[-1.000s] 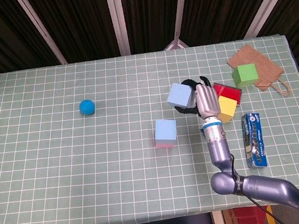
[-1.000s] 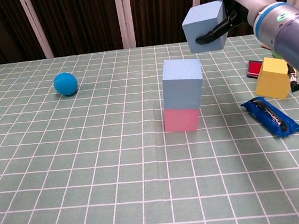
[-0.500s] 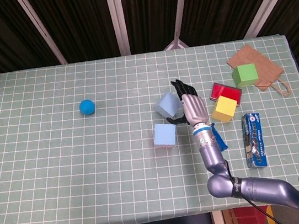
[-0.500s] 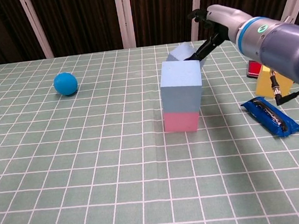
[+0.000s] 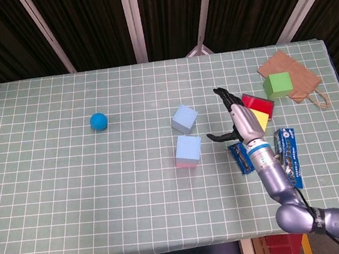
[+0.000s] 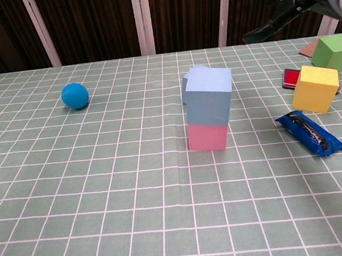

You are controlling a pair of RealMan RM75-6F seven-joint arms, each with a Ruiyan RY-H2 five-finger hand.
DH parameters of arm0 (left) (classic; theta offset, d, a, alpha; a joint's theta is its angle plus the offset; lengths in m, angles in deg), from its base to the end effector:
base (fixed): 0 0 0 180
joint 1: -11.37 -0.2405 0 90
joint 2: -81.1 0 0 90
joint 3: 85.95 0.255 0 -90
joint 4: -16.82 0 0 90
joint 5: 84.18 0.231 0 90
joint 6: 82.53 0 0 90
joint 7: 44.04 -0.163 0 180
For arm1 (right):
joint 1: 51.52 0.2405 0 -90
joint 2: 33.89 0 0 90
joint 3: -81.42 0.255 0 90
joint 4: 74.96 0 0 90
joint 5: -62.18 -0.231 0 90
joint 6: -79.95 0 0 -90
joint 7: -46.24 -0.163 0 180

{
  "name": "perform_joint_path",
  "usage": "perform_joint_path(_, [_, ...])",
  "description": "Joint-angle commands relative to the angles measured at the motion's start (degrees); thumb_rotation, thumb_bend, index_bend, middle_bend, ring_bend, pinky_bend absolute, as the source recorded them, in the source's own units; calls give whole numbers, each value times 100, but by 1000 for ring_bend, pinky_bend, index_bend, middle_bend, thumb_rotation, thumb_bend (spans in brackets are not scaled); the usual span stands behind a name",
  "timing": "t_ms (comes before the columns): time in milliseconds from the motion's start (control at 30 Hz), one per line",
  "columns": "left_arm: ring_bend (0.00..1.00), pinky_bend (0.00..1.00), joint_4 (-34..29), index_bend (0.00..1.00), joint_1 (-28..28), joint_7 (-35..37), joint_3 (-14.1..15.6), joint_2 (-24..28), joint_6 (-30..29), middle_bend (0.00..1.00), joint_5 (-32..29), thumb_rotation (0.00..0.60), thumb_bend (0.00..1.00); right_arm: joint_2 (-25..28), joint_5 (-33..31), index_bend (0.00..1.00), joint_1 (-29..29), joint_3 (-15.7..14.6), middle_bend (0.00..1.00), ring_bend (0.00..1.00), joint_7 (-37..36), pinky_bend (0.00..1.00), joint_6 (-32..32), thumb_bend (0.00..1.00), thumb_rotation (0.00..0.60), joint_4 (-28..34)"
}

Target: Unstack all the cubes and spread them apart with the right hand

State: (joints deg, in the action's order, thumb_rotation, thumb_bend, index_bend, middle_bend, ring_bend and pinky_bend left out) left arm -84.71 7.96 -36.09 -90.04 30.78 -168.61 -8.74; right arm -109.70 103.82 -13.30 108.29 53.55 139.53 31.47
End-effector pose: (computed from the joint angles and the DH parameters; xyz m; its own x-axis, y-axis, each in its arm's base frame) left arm -0.3488 0.1540 0.2182 0.3346 -0.0163 0.9422 0.9039 0.2885 -0.3159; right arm -0.1081 -0.3813 0.0611 -0.2023 -0.2215 0.9539 -0.9763 -0.0303 -0.2141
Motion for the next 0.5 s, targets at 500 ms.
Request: perform_joint_path(500, [0, 0, 6, 118, -71, 266, 2, 88, -61, 0, 6, 600, 254, 653, 1248, 0, -426, -1055, 0, 0, -653, 0, -1174, 181, 600, 820])
